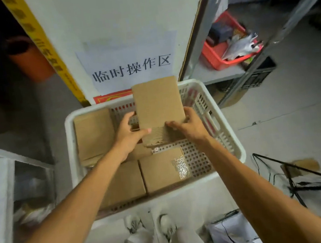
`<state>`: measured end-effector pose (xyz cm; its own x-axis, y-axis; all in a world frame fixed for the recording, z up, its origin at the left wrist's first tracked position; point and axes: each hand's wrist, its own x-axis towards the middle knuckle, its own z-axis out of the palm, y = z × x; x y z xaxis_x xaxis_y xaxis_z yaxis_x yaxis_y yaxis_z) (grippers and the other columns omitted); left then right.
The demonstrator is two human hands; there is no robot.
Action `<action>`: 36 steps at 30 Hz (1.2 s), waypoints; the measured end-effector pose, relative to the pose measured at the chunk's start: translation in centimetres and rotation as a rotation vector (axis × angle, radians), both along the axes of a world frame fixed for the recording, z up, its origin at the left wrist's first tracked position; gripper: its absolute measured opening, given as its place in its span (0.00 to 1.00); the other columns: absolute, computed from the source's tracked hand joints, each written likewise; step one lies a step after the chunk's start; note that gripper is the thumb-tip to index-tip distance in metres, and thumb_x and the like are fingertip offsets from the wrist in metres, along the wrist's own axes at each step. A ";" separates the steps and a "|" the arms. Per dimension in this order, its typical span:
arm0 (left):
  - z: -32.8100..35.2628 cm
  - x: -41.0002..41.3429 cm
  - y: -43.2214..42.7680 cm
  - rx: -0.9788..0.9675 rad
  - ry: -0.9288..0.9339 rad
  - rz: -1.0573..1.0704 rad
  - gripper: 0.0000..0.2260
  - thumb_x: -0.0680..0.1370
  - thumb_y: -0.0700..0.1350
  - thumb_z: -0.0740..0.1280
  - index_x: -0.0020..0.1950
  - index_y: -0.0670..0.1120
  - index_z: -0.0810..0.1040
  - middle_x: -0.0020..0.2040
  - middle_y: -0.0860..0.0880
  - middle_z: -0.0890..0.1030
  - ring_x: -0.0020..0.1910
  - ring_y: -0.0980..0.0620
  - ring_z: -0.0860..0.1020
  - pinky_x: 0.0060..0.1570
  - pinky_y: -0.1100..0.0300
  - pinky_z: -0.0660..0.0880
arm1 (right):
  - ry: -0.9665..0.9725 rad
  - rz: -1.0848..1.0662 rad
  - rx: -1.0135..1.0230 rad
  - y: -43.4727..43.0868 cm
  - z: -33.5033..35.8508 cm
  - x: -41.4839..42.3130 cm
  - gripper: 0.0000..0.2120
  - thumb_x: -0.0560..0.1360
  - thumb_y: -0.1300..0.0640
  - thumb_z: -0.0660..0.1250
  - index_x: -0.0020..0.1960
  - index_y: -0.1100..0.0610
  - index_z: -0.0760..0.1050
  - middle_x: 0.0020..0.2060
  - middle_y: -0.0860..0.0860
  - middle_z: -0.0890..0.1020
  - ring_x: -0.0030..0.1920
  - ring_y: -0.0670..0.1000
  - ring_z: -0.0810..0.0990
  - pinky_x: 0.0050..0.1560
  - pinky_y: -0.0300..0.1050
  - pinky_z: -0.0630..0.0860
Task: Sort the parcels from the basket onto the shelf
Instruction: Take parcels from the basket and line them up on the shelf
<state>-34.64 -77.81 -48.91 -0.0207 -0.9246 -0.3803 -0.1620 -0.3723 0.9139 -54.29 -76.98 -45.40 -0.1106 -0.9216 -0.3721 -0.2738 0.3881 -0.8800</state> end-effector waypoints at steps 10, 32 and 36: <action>10.1 13.2 12.5 -0.125 -0.060 0.459 0.33 0.70 0.48 0.76 0.70 0.59 0.65 0.67 0.52 0.72 0.65 0.49 0.72 0.61 0.44 0.74 | -0.234 0.500 -0.174 4.0 7.1 12.2 0.27 0.73 0.54 0.72 0.68 0.54 0.65 0.53 0.46 0.76 0.51 0.46 0.79 0.46 0.37 0.78; 35.5 23.7 55.0 -0.640 -0.433 1.228 0.25 0.75 0.35 0.69 0.70 0.48 0.70 0.57 0.50 0.76 0.49 0.54 0.79 0.43 0.54 0.81 | -0.596 1.324 -0.518 33.1 29.0 40.6 0.26 0.72 0.49 0.73 0.65 0.47 0.66 0.50 0.36 0.74 0.43 0.36 0.78 0.32 0.27 0.73; 37.8 24.1 62.1 -0.685 -0.559 1.281 0.26 0.75 0.34 0.68 0.71 0.48 0.69 0.60 0.46 0.75 0.50 0.46 0.80 0.43 0.53 0.81 | -0.667 1.373 -0.571 40.1 31.4 42.6 0.24 0.71 0.49 0.74 0.61 0.42 0.66 0.49 0.35 0.75 0.40 0.30 0.78 0.33 0.25 0.72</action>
